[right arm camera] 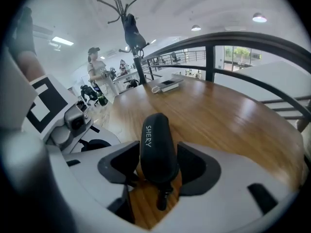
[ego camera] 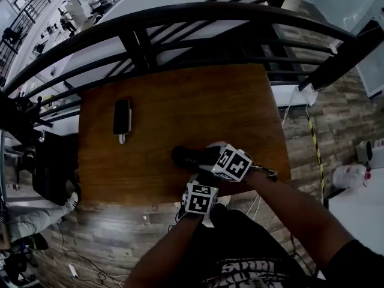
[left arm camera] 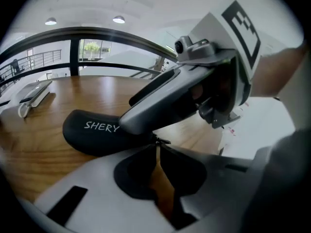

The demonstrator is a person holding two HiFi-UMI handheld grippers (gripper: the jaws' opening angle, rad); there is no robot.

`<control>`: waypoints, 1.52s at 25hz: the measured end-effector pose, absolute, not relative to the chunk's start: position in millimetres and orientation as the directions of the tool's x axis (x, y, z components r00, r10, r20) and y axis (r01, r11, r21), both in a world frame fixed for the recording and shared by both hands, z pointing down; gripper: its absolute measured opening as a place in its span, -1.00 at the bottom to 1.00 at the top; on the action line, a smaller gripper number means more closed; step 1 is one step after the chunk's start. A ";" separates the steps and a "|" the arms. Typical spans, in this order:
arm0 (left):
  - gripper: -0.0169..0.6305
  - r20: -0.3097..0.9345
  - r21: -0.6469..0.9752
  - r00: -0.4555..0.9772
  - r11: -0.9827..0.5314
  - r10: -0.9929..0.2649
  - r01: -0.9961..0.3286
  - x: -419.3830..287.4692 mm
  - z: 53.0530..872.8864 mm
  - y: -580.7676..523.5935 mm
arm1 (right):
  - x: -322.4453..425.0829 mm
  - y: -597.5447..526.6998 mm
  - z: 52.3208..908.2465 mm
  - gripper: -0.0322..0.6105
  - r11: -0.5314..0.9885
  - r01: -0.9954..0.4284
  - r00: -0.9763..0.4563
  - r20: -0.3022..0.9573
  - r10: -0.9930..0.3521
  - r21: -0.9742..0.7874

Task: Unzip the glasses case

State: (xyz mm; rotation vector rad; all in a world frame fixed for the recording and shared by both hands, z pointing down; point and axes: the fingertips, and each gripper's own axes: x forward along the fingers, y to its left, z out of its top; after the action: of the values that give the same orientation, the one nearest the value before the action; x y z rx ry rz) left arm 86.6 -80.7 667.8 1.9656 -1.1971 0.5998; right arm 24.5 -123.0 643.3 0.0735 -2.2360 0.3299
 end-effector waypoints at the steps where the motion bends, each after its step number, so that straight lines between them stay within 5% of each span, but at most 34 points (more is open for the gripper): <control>1: -0.89 0.696 0.356 0.456 -0.286 -0.555 -0.890 85.0 659.4 -78.9 | 24.9 -122.7 636.8 -0.16 0.962 -0.176 -0.653 0.756 0.044 -0.208; 6: -0.89 0.622 0.331 0.415 -0.257 -0.664 -0.908 65.9 618.8 -71.0 | 41.2 -122.9 593.5 -0.29 0.944 -0.250 -0.770 0.635 -0.059 -0.215; 11: -0.92 0.525 0.263 0.296 -0.179 -0.798 -0.948 31.9 562.9 -69.6 | 75.6 -120.7 526.6 -0.84 0.904 -0.355 -0.867 0.446 -0.223 -0.237; 13: -0.93 0.489 0.222 0.244 -0.151 -0.838 -0.963 15.4 541.0 -62.1 | 88.4 -106.6 500.7 -0.90 0.892 -0.388 -0.882 0.377 -0.285 -0.233; 24: -0.93 0.350 0.154 0.199 -0.153 -0.915 -0.976 -51.3 478.0 35.3 | 138.4 -9.6 446.3 -0.90 0.696 -0.690 -0.723 0.232 -0.650 -0.200; 38: -0.93 0.271 0.200 0.276 -0.227 -0.922 -0.953 -61.6 435.0 159.6 | 121.0 125.1 413.5 -0.90 0.628 -0.765 -0.643 0.227 -0.732 -0.142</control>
State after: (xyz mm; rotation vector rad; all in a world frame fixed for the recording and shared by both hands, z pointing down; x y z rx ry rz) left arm -61.6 159.6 435.0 2.2280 -1.7096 0.1344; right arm 121.0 125.1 413.5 1.2493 -2.6998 0.3394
